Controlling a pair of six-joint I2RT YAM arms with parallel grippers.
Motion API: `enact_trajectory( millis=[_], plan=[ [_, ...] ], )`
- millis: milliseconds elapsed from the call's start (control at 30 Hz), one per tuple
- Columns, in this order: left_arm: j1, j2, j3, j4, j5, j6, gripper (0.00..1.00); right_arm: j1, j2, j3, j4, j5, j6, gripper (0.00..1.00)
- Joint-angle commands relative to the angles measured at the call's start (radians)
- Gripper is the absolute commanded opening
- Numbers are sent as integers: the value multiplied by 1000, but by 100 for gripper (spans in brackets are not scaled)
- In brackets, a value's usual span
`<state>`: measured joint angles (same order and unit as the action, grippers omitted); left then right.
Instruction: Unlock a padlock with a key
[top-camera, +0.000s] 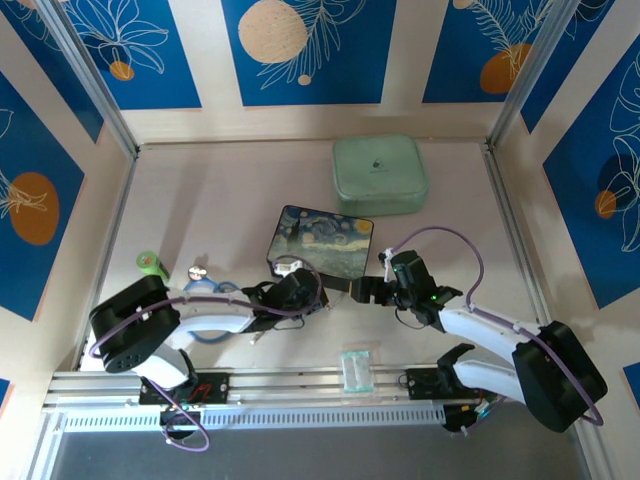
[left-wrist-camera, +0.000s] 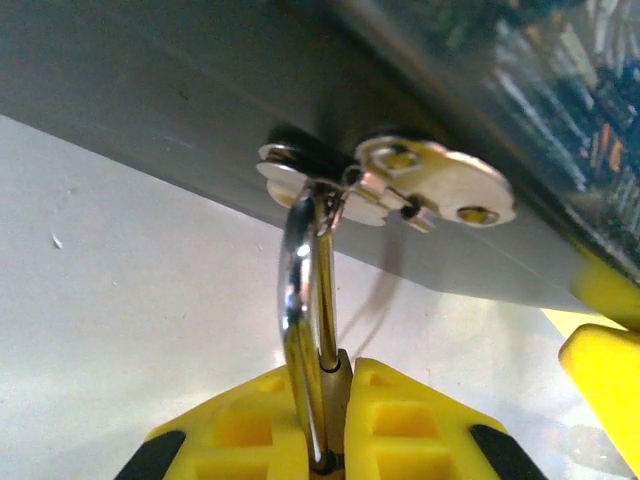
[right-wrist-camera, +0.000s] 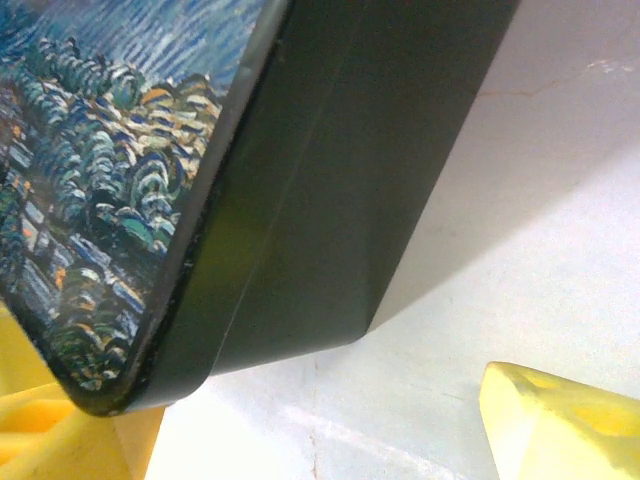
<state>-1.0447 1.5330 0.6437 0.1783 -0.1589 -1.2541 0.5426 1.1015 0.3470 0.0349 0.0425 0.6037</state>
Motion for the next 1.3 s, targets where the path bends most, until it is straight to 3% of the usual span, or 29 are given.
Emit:
enact_trajectory(
  millis=[0,333,833,1100,1267],
  plan=[
    [7,17,28,-175,-30,116,13,0,16,32,-26,45,16,82],
    [5,72,116,-315,-100,256,19,3,33,38,-32,43,24,82],
    [-9,124,111,-196,-79,271,32,3,46,40,-24,48,15,81],
    [-22,140,125,-237,-110,274,30,3,44,34,-26,46,14,81],
    [-41,127,153,-307,-165,298,24,3,38,28,-21,46,18,81]
  ],
)
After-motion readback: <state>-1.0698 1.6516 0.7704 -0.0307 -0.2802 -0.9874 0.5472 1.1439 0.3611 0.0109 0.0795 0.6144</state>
